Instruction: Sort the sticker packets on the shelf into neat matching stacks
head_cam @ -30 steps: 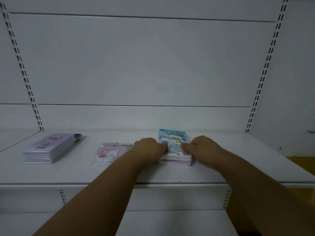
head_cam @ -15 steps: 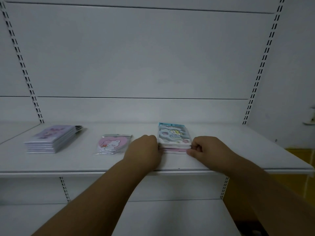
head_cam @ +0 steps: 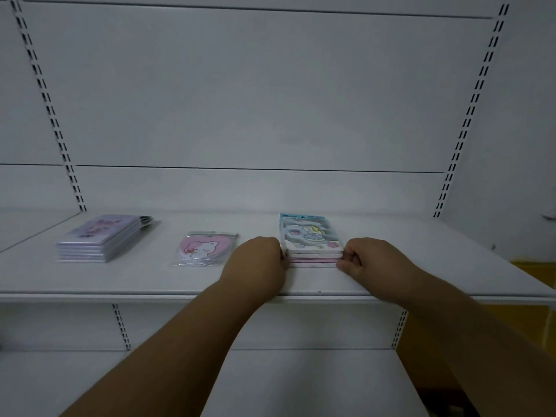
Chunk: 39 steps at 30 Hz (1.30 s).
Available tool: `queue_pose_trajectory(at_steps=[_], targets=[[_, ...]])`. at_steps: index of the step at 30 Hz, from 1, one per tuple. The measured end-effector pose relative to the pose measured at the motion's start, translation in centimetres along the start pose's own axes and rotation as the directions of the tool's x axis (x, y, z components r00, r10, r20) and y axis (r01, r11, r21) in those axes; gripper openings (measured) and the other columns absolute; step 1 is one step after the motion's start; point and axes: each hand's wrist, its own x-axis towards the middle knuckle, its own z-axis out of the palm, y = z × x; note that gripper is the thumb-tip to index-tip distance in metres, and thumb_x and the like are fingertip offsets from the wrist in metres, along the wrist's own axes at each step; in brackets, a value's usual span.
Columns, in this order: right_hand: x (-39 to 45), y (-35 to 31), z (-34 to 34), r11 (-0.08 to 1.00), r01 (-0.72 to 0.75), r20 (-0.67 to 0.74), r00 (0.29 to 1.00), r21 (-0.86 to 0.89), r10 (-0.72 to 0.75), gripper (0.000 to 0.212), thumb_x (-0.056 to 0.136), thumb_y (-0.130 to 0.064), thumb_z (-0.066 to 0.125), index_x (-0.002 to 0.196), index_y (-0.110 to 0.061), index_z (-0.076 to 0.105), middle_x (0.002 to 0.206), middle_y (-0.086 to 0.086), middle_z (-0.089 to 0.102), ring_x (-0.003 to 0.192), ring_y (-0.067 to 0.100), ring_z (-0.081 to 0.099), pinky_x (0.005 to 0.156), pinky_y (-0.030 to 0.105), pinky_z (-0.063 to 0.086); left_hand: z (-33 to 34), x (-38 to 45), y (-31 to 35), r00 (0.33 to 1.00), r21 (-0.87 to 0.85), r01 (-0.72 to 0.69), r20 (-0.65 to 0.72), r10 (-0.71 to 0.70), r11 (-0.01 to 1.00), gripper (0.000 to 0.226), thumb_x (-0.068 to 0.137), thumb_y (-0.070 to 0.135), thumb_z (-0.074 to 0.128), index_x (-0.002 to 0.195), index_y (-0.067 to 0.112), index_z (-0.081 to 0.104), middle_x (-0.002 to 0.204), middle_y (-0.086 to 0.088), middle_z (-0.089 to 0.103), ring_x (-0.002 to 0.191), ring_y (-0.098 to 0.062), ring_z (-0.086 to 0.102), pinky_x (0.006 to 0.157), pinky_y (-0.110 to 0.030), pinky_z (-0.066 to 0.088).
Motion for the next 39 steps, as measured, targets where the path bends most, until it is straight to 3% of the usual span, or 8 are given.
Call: queue_pose_trajectory(at_steps=[2, 8, 14, 20, 24, 28, 33, 39], targets=[[-0.03, 0.10, -0.01, 1.000, 0.009, -0.002, 1.000, 0.001, -0.009, 0.017, 0.092, -0.033, 0.058, 0.081, -0.020, 0.057, 0.070, -0.011, 0.048, 0.068, 0.008, 0.045, 0.056, 0.017, 0.031, -0.08, -0.07, 0.02, 1.000, 0.004, -0.006, -0.004, 0.006, 1.000, 0.023, 0.094, 0.035, 0.054, 0.096, 0.015, 0.065, 0.097, -0.005, 0.066, 0.086, -0.020, 0.059, 0.068, -0.027, 0.039], [-0.40, 0.43, 0.06, 1.000, 0.018, -0.117, 0.993, 0.022, -0.015, 0.020, 0.088, -0.035, 0.064, 0.084, -0.016, 0.066, 0.078, -0.003, 0.060, 0.074, 0.014, 0.054, 0.064, 0.025, 0.040, -0.42, 0.03, -0.27, 0.999, -0.011, 0.002, -0.042, -0.002, 1.000, 0.022, 0.093, 0.037, 0.056, 0.094, 0.017, 0.063, 0.090, -0.001, 0.063, 0.077, -0.016, 0.054, 0.067, -0.027, 0.040], [-0.16, 0.84, 0.35, 0.998, 0.063, -0.108, 0.992, -0.012, -0.064, 0.017, 0.088, -0.033, 0.063, 0.080, -0.018, 0.066, 0.067, -0.012, 0.050, 0.063, 0.002, 0.045, 0.056, 0.010, 0.028, -0.22, 0.02, -0.16, 0.999, 0.033, -0.037, -0.034, 0.038, 0.999, 0.018, 0.095, 0.031, 0.055, 0.096, 0.016, 0.063, 0.096, -0.004, 0.064, 0.077, -0.016, 0.052, 0.068, -0.027, 0.039], [-0.47, 0.69, 0.28, 0.998, 0.069, -0.120, 0.990, 0.007, -0.068, 0.018, 0.087, -0.031, 0.064, 0.073, -0.021, 0.060, 0.068, -0.010, 0.054, 0.066, 0.007, 0.049, 0.056, 0.013, 0.030, -0.24, -0.14, -0.29, 0.998, 0.026, -0.050, -0.033, 0.050, 0.998, 0.019, 0.095, 0.033, 0.053, 0.095, 0.016, 0.062, 0.095, -0.004, 0.064, 0.077, -0.016, 0.051, 0.068, -0.027, 0.039], [-0.76, 0.60, -0.03, 0.997, 0.037, -0.157, 0.987, 0.071, -0.026, 0.021, 0.089, -0.035, 0.062, 0.079, -0.017, 0.063, 0.073, -0.003, 0.060, 0.070, 0.013, 0.054, 0.056, 0.019, 0.036, -0.12, -0.75, -0.16, 0.992, -0.012, -0.037, -0.119, 0.036, 0.999, 0.027, 0.097, 0.041, 0.046, 0.092, 0.017, 0.056, 0.086, 0.000, 0.057, 0.075, -0.015, 0.051, 0.066, -0.028, 0.039], [-0.57, 0.50, -0.07, 0.995, 0.059, -0.146, 0.988, 0.083, -0.046, 0.017, 0.092, -0.031, 0.059, 0.078, -0.021, 0.062, 0.072, -0.007, 0.057, 0.068, 0.007, 0.051, 0.057, 0.019, 0.035, 0.08, -0.79, 0.03, 0.987, -0.014, -0.055, -0.150, 0.052, 0.998, 0.020, 0.102, 0.034, 0.037, 0.092, 0.020, 0.047, 0.089, -0.001, 0.061, 0.074, -0.015, 0.053, 0.064, -0.028, 0.040], [-0.38, 0.64, 0.20, 0.994, 0.084, -0.143, 0.987, 0.065, -0.074, 0.018, 0.094, -0.027, 0.056, 0.082, -0.015, 0.063, 0.071, -0.008, 0.054, 0.065, 0.003, 0.046, 0.057, 0.015, 0.032, 0.30, -0.61, -0.06, 0.987, -0.011, -0.057, -0.148, 0.054, 0.998, 0.018, 0.102, 0.030, 0.038, 0.092, 0.019, 0.048, 0.090, -0.002, 0.063, 0.074, -0.016, 0.055, 0.064, -0.028, 0.040], [-0.50, 0.25, 0.22, 0.997, 0.074, -0.132, 0.989, 0.033, -0.069, 0.020, 0.095, -0.028, 0.053, 0.086, -0.013, 0.061, 0.076, -0.003, 0.056, 0.070, 0.012, 0.049, 0.060, 0.023, 0.035, 0.22, -0.69, 0.03, 0.988, 0.025, -0.068, -0.137, 0.071, 0.997, 0.012, 0.100, 0.026, 0.042, 0.094, 0.018, 0.048, 0.094, -0.003, 0.063, 0.077, -0.018, 0.058, 0.065, -0.028, 0.044]])
